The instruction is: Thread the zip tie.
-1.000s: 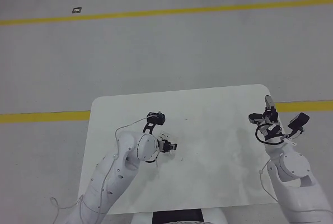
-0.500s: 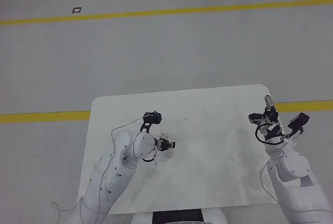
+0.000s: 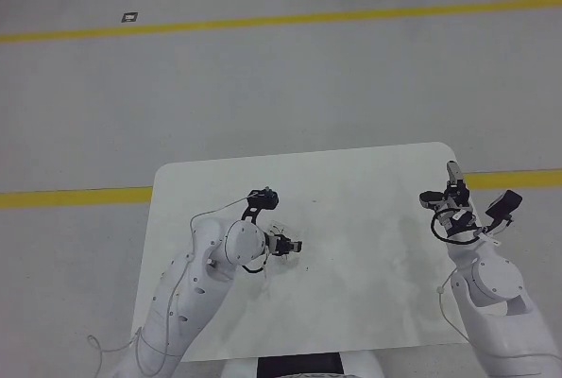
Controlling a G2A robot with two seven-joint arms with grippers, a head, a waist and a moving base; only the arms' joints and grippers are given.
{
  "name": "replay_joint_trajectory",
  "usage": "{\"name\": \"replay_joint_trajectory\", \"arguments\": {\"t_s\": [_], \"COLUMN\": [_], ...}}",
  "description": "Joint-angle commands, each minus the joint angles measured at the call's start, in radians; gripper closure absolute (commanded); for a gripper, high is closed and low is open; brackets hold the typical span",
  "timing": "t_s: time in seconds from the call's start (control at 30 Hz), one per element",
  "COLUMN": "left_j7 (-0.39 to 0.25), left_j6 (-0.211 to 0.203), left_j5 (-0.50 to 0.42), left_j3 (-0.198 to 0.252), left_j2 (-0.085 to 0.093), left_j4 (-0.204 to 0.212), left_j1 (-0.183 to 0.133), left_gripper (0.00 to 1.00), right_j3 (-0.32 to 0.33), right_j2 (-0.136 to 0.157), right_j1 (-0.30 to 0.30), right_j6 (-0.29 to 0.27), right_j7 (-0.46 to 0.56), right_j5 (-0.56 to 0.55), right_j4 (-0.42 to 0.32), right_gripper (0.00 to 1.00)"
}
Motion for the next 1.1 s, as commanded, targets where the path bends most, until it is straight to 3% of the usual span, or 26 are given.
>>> {"name": "replay_joint_trajectory", "arguments": {"t_s": [0.0,0.1,0.13,0.17,0.2,0.23,0.4,0.6,0.7,0.9,1.07], "left_j7": [0.025,0.023,0.021,0.018,0.015,0.011,0.000,-0.022,-0.022,-0.010,0.000], "left_j6": [-0.007,0.013,0.017,0.021,0.021,0.021,0.021,0.021,0.021,0.021,0.021], "left_j5": [-0.011,0.004,0.007,0.012,0.016,0.023,0.034,0.062,0.064,0.064,0.075], "left_j3": [0.008,0.026,0.033,0.038,0.039,0.041,0.035,0.002,-0.001,-0.008,-0.003], "left_j2": [0.000,0.000,0.000,0.000,0.000,0.000,-0.003,-0.009,-0.016,-0.032,-0.043], "left_j4": [0.006,0.007,0.005,0.005,0.007,0.009,0.017,0.020,0.032,0.059,0.108], "left_j1": [0.001,-0.006,-0.009,-0.012,-0.014,-0.016,-0.019,-0.006,-0.004,-0.006,-0.019], "left_gripper": [0.00,0.00,0.21,0.35,0.42,0.56,0.75,0.87,1.00,1.00,1.00], "right_j3": [0.000,0.000,0.000,0.000,0.000,0.000,0.000,0.000,0.000,0.000,0.000], "right_j2": [0.000,0.000,0.000,0.000,0.000,0.000,0.000,0.000,0.000,0.000,0.000], "right_j1": [0.000,0.000,0.000,0.000,0.000,0.000,0.000,0.000,0.000,0.000,0.000], "right_j6": [0.000,0.000,0.000,0.000,0.000,0.000,0.000,0.000,0.000,0.000,0.000], "right_j7": [0.000,0.000,0.000,0.000,0.000,0.000,0.000,0.000,0.000,0.000,0.000], "right_j5": [0.000,0.000,0.000,0.000,0.000,0.000,0.000,0.000,0.000,0.000,0.000], "right_j4": [0.000,0.000,0.000,0.000,0.000,0.000,0.000,0.000,0.000,0.000,0.000], "right_gripper": [0.00,0.00,0.00,0.00,0.00,0.00,0.00,0.00,0.00,0.00,0.00]}}
